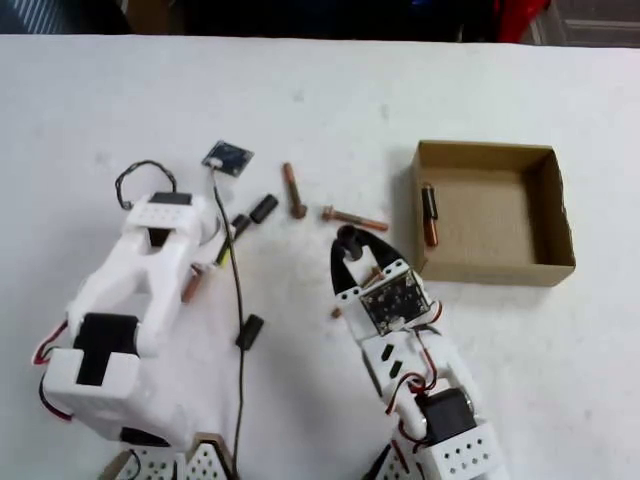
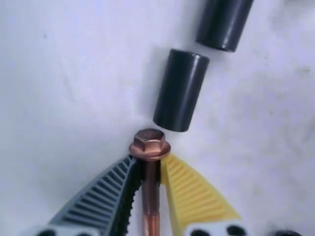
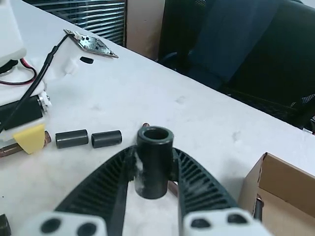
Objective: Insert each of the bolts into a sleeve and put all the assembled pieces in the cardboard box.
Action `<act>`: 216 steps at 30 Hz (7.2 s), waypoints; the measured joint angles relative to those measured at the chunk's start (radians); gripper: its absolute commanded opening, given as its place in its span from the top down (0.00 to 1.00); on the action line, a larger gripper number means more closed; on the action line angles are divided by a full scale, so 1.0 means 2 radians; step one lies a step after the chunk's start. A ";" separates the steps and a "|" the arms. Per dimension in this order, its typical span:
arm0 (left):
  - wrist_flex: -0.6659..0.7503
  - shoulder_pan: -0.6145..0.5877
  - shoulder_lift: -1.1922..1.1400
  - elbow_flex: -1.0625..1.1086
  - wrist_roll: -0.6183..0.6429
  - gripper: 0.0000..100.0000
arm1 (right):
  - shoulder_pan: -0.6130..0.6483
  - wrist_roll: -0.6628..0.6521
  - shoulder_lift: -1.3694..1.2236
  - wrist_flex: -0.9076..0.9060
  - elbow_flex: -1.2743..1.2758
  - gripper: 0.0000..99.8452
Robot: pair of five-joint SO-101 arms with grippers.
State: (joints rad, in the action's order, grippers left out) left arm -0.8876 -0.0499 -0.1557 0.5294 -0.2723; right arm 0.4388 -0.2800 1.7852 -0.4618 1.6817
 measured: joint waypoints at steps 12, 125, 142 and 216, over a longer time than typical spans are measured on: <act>0.021 0.016 -0.016 -0.001 0.000 0.98 | 0.000 0.000 0.000 0.000 0.000 0.98; 0.217 0.258 0.812 0.334 0.226 0.98 | 0.131 0.086 0.000 0.051 0.000 0.98; 0.217 0.259 0.812 0.347 0.229 0.98 | 0.130 0.086 0.000 0.051 0.000 0.98; -0.152 0.069 0.825 0.136 0.226 0.97 | 0.118 0.087 -0.001 0.044 0.000 0.98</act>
State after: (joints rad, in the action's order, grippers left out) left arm -1.1914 0.0882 1.4937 0.8009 0.1803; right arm 0.6751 -0.1066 1.7837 -0.3728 1.6817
